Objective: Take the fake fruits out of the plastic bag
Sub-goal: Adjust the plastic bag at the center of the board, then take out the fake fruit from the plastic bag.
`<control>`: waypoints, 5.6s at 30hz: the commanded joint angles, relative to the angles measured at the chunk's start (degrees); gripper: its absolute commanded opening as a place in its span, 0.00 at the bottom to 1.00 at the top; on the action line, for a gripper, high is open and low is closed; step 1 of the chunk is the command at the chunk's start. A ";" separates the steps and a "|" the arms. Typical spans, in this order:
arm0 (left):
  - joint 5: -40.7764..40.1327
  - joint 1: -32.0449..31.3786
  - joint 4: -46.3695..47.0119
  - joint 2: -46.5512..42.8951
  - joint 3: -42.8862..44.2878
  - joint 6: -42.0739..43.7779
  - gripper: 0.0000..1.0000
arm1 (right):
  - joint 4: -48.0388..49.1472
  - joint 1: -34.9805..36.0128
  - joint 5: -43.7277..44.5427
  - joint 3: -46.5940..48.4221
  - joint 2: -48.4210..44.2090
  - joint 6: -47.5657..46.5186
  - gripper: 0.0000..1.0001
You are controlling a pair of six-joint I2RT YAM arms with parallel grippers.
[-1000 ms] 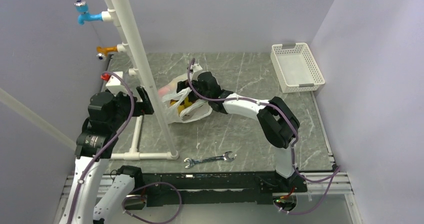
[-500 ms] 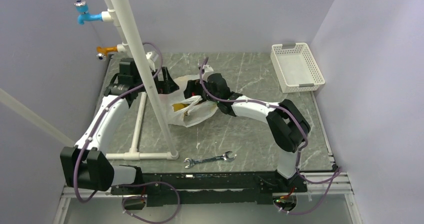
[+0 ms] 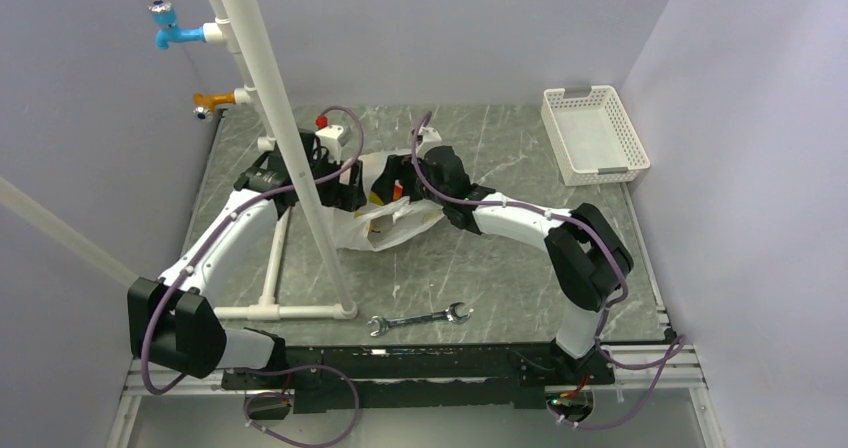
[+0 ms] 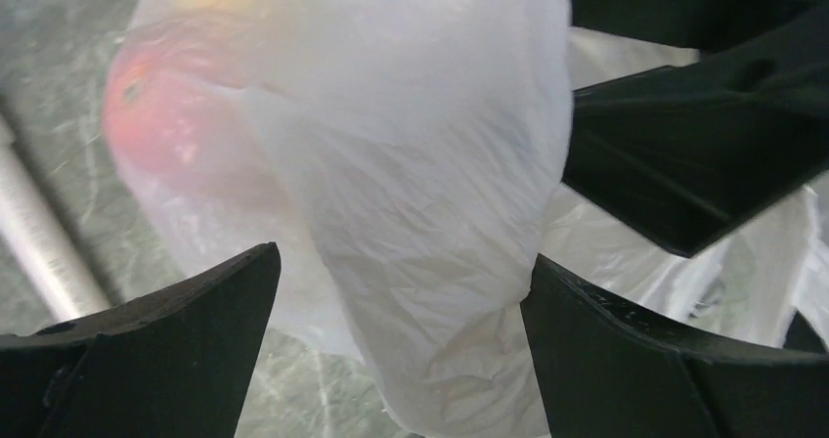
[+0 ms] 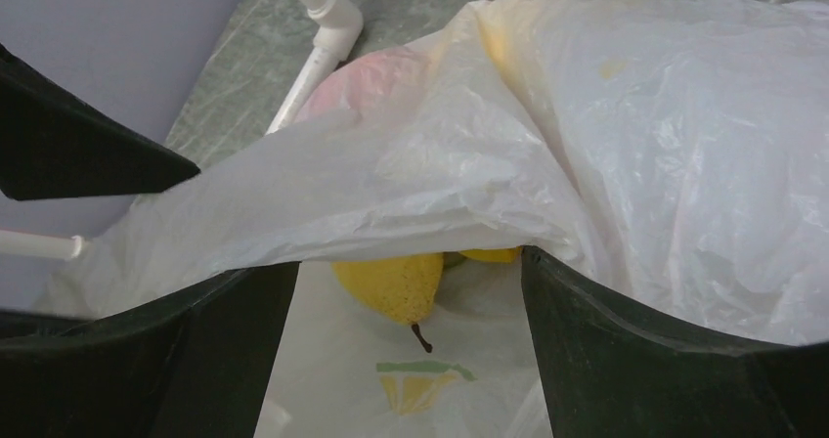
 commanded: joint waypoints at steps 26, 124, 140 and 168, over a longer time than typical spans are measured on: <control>-7.07 -0.85 3.90 -12.31 -7.33 -1.61 0.12 | -15.51 0.48 15.24 -4.34 -14.15 -22.65 0.75; -3.89 -2.43 16.99 -16.76 -16.43 -6.58 0.00 | -0.05 2.37 26.31 8.53 19.88 -8.59 0.31; -14.42 -2.60 12.73 -19.41 -16.23 -4.99 0.00 | 13.22 2.94 13.81 -20.13 -6.06 -1.41 0.15; -14.76 -5.33 4.37 -21.86 -14.95 -8.43 0.00 | 3.54 12.43 7.45 -10.04 -0.33 -4.77 0.57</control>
